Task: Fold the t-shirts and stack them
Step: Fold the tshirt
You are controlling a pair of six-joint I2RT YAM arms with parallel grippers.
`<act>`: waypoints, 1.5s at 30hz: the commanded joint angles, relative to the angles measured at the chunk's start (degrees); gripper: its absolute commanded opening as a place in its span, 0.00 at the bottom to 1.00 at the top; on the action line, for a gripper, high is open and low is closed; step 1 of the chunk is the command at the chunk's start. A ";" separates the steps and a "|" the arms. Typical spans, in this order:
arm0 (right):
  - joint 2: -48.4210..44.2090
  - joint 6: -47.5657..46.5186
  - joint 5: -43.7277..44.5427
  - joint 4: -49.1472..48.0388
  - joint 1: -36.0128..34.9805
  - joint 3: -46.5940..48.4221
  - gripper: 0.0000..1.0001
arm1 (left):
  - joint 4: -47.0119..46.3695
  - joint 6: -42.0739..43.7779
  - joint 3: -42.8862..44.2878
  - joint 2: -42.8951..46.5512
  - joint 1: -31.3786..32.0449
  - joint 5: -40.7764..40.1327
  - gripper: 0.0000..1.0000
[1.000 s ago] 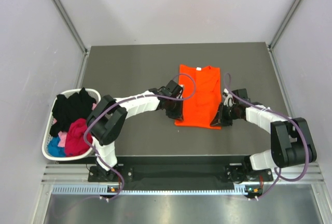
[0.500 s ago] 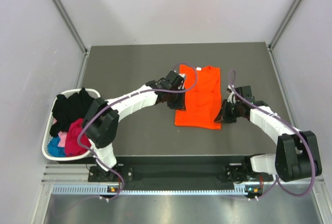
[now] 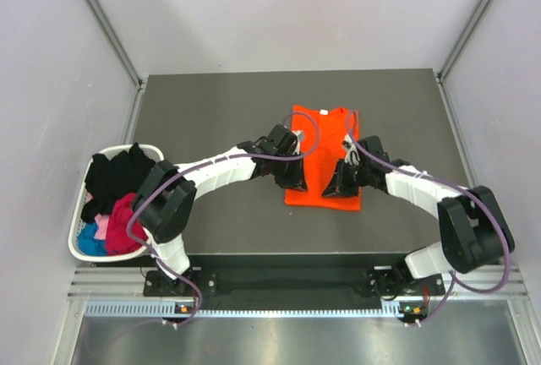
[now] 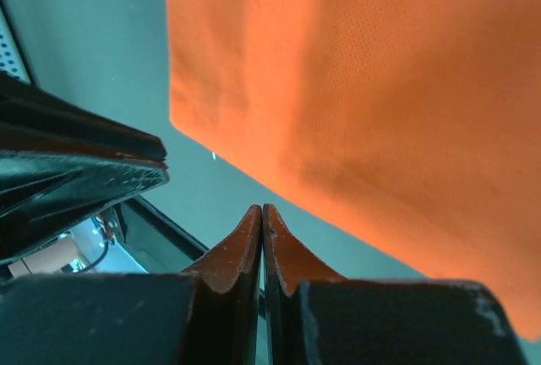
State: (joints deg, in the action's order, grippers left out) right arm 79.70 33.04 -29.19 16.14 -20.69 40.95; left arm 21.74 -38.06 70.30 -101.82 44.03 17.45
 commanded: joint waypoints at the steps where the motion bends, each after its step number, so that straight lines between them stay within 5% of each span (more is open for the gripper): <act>1: 3.70 2.56 -0.17 -6.73 -2.51 0.98 0.02 | -4.42 -0.79 -1.31 -0.40 0.27 -1.18 0.22; 7: 8.63 -0.86 3.16 -5.69 -2.60 -0.26 0.00 | -2.14 -0.70 -2.98 -2.24 0.27 -4.70 0.22; 20: -0.15 -2.71 11.49 6.51 -2.60 3.43 0.06 | 1.02 -1.05 0.62 0.74 0.35 -5.15 0.23; 25: -1.91 -3.86 13.36 10.13 -0.68 2.38 0.07 | 0.24 -1.05 -2.53 4.95 -1.92 -1.56 0.34; 27: -4.28 -0.98 15.21 11.80 0.47 0.81 0.19 | 0.32 -0.79 -4.73 6.19 -2.81 -1.46 0.37; 32: -13.32 6.85 16.09 11.98 5.39 -6.48 0.31 | 2.96 -0.34 -7.10 8.39 -4.74 -3.30 0.40; 34: -15.53 10.63 17.05 11.72 5.74 -8.25 0.35 | 1.47 -1.39 -9.55 9.09 -5.27 -3.56 0.59; 45: -21.51 18.37 26.28 12.25 6.80 -12.47 0.35 | -11.97 -12.29 -19.76 10.68 -5.45 -4.18 0.54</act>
State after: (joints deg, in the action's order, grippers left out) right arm 60.69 47.97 -7.09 28.62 -14.44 29.10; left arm 16.80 -46.46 52.03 -94.11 38.54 13.82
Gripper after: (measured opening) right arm 0.351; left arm 0.541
